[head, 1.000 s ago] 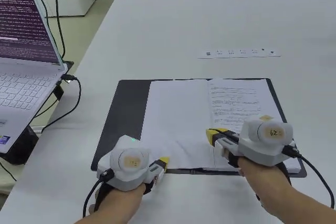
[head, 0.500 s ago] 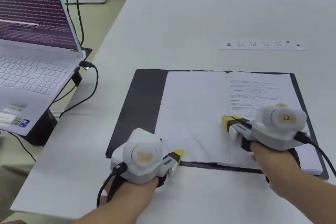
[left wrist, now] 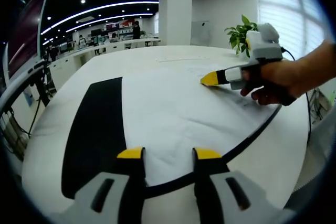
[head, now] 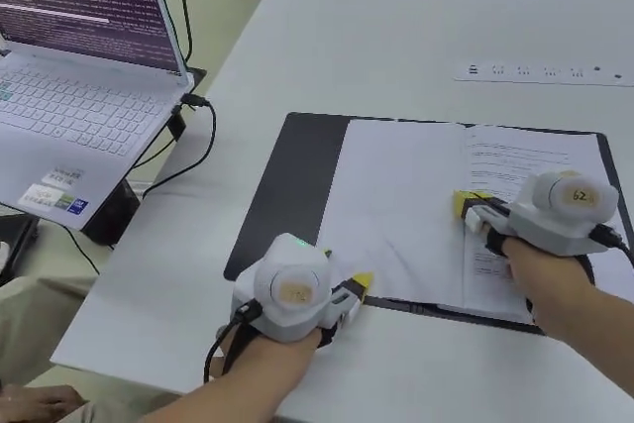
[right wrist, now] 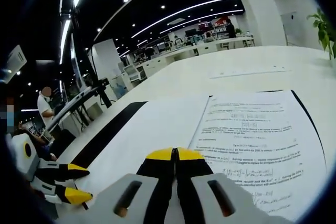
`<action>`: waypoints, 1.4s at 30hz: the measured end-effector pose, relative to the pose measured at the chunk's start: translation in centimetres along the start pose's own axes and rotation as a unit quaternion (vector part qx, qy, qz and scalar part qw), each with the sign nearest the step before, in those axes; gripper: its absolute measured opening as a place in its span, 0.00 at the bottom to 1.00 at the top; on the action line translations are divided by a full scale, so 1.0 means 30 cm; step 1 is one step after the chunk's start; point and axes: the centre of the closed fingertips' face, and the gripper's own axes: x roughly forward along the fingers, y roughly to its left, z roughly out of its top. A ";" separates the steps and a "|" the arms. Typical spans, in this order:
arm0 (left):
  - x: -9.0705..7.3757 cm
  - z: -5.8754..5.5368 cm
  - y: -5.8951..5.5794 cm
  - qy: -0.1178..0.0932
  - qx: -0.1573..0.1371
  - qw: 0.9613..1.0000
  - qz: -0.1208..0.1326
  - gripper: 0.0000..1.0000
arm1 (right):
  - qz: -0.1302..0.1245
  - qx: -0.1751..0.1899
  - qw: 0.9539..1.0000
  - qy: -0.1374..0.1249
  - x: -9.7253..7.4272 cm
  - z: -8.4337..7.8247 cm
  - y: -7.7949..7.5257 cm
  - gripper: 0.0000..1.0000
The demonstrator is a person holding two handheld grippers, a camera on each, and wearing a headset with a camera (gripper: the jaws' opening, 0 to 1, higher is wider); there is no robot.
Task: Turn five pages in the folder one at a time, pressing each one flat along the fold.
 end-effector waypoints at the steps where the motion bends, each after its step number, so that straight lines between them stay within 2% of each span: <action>1: 0.000 0.000 0.000 0.000 0.000 1.000 0.000 0.35 | 0.000 0.000 1.000 0.000 0.006 0.003 -0.005 0.00; 6: 0.001 -0.001 0.001 -0.004 -0.002 1.000 0.000 0.35 | -0.006 0.005 1.000 -0.006 0.045 0.031 -0.032 0.00; 16: 0.004 -0.006 0.005 -0.008 -0.004 1.000 0.000 0.35 | -0.013 0.004 1.000 -0.013 0.102 0.082 -0.041 0.00; 22: 0.006 -0.008 0.007 -0.010 -0.005 1.000 0.001 0.35 | -0.019 0.000 1.000 -0.017 0.161 0.123 -0.069 0.00; 27: 0.007 -0.009 0.008 -0.011 -0.005 1.000 0.001 0.34 | -0.031 -0.005 0.999 -0.012 0.216 0.158 -0.094 0.00; 31: 0.007 -0.009 0.008 -0.014 -0.006 1.000 0.001 0.34 | -0.034 -0.011 0.999 -0.009 0.241 0.183 -0.096 0.00; 37: 0.008 -0.009 0.012 -0.017 -0.008 1.000 0.002 0.33 | -0.045 -0.015 0.999 -0.014 0.311 0.214 -0.157 0.00; 42: 0.004 -0.007 0.010 -0.017 -0.008 1.000 0.002 0.33 | -0.048 -0.017 0.999 -0.013 0.319 0.208 -0.175 0.00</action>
